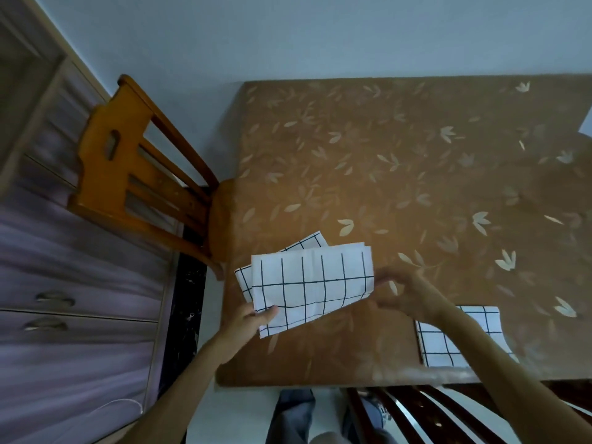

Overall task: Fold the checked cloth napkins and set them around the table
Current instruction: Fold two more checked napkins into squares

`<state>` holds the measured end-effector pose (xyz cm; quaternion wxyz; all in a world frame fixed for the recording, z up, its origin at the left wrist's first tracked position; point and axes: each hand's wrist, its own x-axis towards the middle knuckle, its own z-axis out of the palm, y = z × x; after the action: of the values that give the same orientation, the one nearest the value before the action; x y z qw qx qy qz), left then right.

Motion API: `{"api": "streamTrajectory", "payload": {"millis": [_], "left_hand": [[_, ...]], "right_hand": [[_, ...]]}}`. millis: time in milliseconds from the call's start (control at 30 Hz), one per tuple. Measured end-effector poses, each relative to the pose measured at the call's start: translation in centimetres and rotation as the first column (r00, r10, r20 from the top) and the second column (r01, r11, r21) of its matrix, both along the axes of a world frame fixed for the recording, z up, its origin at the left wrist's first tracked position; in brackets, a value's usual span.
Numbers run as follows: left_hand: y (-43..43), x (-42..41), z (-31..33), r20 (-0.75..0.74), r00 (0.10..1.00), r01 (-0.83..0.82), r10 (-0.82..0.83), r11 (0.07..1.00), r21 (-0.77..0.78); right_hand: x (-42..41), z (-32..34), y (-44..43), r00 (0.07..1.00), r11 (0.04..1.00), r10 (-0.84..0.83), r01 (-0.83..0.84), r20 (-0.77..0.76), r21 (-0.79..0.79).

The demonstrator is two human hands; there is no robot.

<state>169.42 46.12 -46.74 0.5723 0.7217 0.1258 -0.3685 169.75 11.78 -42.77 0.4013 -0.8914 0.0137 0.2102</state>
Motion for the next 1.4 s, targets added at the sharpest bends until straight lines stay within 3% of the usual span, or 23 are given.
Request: {"api": "streamTrajectory", "payload": {"millis": [67, 167, 267, 467, 567, 700, 867, 1000, 1067, 1133, 1200, 1300, 1400], "left_hand": [[0.6, -0.5, -1.1, -0.119, 0.992, -0.064, 0.046, 0.987, -0.145], [1.2, -1.0, -1.9, -0.172, 0.979, -0.143, 0.109, 0.969, -0.2], [1.3, -1.3, -2.6, -0.135, 0.988, -0.099, 0.073, 0.976, -0.192], [1.5, -1.8, -2.9, -0.104, 0.961, -0.267, 0.256, 0.957, -0.116], [2.1, -2.3, -2.9, 0.007, 0.978, -0.206, 0.207, 0.977, -0.064], [2.9, -2.7, -3.5, 0.046, 0.986, -0.161, 0.16, 0.986, 0.033], [3.2, -2.6, -3.8, 0.009, 0.99, -0.142, 0.142, 0.989, 0.034], [3.0, -1.8, -3.8, -0.158, 0.93, -0.344, 0.33, 0.937, -0.067], [3.2, -1.6, -4.0, -0.018, 0.946, -0.321, 0.322, 0.945, 0.063], [3.4, -1.9, -4.4, 0.184, 0.963, -0.234, 0.195, 0.947, 0.22], [3.3, -2.1, -4.7, 0.265, 0.961, -0.177, 0.084, 0.92, 0.349], [3.1, -1.9, -4.4, 0.251, 0.968, -0.129, 0.016, 0.889, 0.44], [2.9, -1.4, -4.0, 0.116, 0.99, -0.121, 0.078, 0.896, 0.427]], "right_hand": [[-0.1, -1.5, 1.6, 0.998, 0.997, -0.004, 0.009, -0.064, 0.076], [0.3, -3.0, 4.2, 0.993, 0.989, -0.073, 0.085, -0.097, 0.121], [0.8, -4.1, 5.8, 0.982, 0.98, -0.156, 0.168, -0.107, 0.11], [2.4, -5.0, 7.3, 0.97, 0.962, -0.21, 0.227, -0.121, 0.154], [3.0, -4.4, 8.1, 0.963, 0.938, -0.242, 0.263, -0.117, 0.226], [3.7, -4.1, 8.8, 0.965, 0.927, -0.223, 0.253, -0.136, 0.276], [4.0, -4.2, 9.0, 0.949, 0.893, -0.242, 0.3, -0.203, 0.337], [4.2, -4.5, 8.8, 0.934, 0.869, -0.301, 0.353, -0.195, 0.347], [4.5, -5.0, 8.8, 0.935, 0.885, -0.3, 0.346, -0.188, 0.311], [4.7, -5.3, 9.0, 0.94, 0.919, -0.292, 0.327, -0.176, 0.219], [4.9, -5.7, 9.3, 0.939, 0.933, -0.311, 0.332, -0.149, 0.142], [5.2, -6.2, 9.6, 0.922, 0.921, -0.373, 0.382, -0.105, 0.076], [5.6, -6.7, 10.2, 0.919, 0.919, -0.381, 0.388, -0.1, 0.064]]}}
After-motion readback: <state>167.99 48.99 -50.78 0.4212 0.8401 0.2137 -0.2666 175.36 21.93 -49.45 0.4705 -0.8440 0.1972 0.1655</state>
